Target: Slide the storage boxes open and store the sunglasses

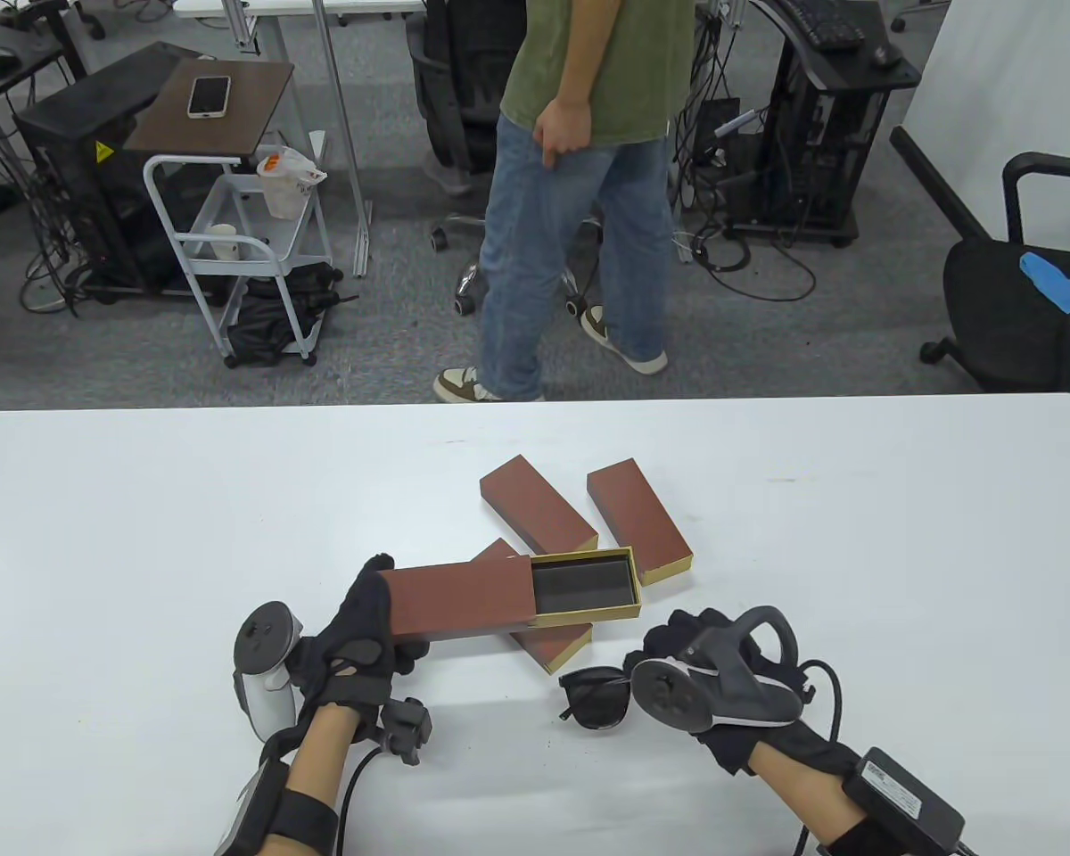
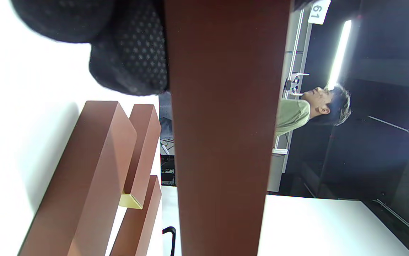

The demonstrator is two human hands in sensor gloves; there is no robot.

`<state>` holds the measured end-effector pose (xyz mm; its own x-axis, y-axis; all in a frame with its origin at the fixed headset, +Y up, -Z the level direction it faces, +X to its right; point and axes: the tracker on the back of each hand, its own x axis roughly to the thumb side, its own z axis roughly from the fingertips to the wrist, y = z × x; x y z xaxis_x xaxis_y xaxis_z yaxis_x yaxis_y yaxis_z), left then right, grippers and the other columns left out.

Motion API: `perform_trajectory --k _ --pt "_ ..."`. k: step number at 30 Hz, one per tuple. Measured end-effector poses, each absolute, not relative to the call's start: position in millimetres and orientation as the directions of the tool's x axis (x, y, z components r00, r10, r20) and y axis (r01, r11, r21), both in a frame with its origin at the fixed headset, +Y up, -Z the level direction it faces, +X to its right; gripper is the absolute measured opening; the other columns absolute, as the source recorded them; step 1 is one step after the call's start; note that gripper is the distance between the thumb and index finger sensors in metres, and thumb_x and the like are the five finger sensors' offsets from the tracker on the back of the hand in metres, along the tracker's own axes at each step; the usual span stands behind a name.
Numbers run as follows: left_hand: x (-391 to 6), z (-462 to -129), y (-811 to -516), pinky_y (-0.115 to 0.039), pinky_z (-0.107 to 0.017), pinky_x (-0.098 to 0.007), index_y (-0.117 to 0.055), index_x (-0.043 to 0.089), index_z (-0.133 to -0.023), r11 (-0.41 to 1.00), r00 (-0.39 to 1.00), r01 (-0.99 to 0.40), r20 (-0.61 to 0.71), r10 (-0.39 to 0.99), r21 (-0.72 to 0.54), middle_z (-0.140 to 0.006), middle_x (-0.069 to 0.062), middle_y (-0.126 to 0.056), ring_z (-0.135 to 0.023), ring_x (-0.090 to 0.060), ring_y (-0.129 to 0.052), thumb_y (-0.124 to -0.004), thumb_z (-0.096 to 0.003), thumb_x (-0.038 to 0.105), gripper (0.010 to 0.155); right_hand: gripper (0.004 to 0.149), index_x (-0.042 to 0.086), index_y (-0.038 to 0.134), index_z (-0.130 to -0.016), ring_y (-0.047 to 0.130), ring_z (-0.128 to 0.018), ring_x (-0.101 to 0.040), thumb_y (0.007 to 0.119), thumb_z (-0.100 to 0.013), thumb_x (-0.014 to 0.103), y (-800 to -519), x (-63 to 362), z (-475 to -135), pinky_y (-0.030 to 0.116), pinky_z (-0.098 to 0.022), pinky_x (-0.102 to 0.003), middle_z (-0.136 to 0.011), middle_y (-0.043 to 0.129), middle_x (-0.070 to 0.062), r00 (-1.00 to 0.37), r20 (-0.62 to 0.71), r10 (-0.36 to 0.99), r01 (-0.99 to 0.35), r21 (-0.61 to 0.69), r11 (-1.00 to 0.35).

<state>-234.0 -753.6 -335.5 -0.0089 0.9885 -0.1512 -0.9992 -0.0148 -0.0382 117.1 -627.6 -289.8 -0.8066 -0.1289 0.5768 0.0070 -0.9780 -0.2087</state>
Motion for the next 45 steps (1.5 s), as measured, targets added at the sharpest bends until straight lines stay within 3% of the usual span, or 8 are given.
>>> perform_trajectory --k 5,9,29,38,45 --pt "-232 -335 -755 -0.081 -0.032 -0.044 -0.043 0.021 -0.113 -0.006 0.002 -0.999 -0.160 0.987 -0.050 -0.075 -0.011 -0.088 -0.044 -0.025 -0.096 -0.050 -0.0493 0.057 0.073 0.037 0.030 0.093 -0.062 0.094 -0.051 -0.027 0.093 -0.026 0.035 -586 119 -298 0.080 -0.044 -0.048 -0.063 0.098 -0.005 -0.846 0.494 -0.201 0.034 -0.325 -0.945" --pt "-228 -335 -754 -0.081 -0.033 -0.045 -0.043 0.020 -0.113 -0.010 0.002 -0.997 -0.160 0.987 -0.073 -0.076 -0.011 -0.087 -0.045 -0.025 -0.096 -0.050 -0.0493 0.057 0.074 0.036 0.030 0.093 -0.062 0.093 -0.052 -0.028 0.093 -0.026 0.033 -571 115 -305 0.079 -0.045 -0.048 -0.064 0.097 -0.005 -0.876 0.418 -0.240 0.081 -0.362 -0.929" --pt "-203 -332 -742 -0.080 -0.035 -0.046 -0.042 0.019 -0.113 -0.112 -0.089 -0.981 -0.148 0.985 -0.157 -0.076 -0.013 -0.087 -0.046 -0.026 -0.095 -0.051 -0.0501 0.056 0.074 0.035 0.034 0.095 -0.060 0.095 -0.053 -0.025 0.094 -0.024 0.036 -563 87 -313 0.081 -0.046 -0.047 -0.063 0.100 0.001 -0.829 0.320 -0.459 0.318 -0.406 -0.857" --pt "-196 -331 -738 -0.080 -0.034 -0.046 -0.042 0.019 -0.113 -0.079 -0.054 -0.980 -0.137 0.989 -0.184 -0.076 -0.013 -0.086 -0.045 -0.026 -0.095 -0.051 -0.0500 0.056 0.074 0.037 0.035 0.096 -0.057 0.101 -0.045 -0.021 0.097 -0.020 0.038 -569 69 -319 0.086 -0.040 -0.042 -0.057 0.104 0.004 -0.817 0.356 -0.453 0.327 -0.361 -0.874" --pt "-192 -331 -737 -0.080 -0.035 -0.047 -0.041 0.018 -0.113 -0.117 -0.089 -0.971 -0.140 0.986 -0.208 -0.076 -0.013 -0.086 -0.046 -0.027 -0.095 -0.051 -0.0500 0.056 0.074 0.037 0.035 0.096 -0.057 0.102 -0.045 -0.021 0.096 -0.020 0.039 -575 66 -325 0.087 -0.038 -0.041 -0.056 0.104 0.004 -0.861 0.374 -0.344 0.237 -0.302 -0.923"
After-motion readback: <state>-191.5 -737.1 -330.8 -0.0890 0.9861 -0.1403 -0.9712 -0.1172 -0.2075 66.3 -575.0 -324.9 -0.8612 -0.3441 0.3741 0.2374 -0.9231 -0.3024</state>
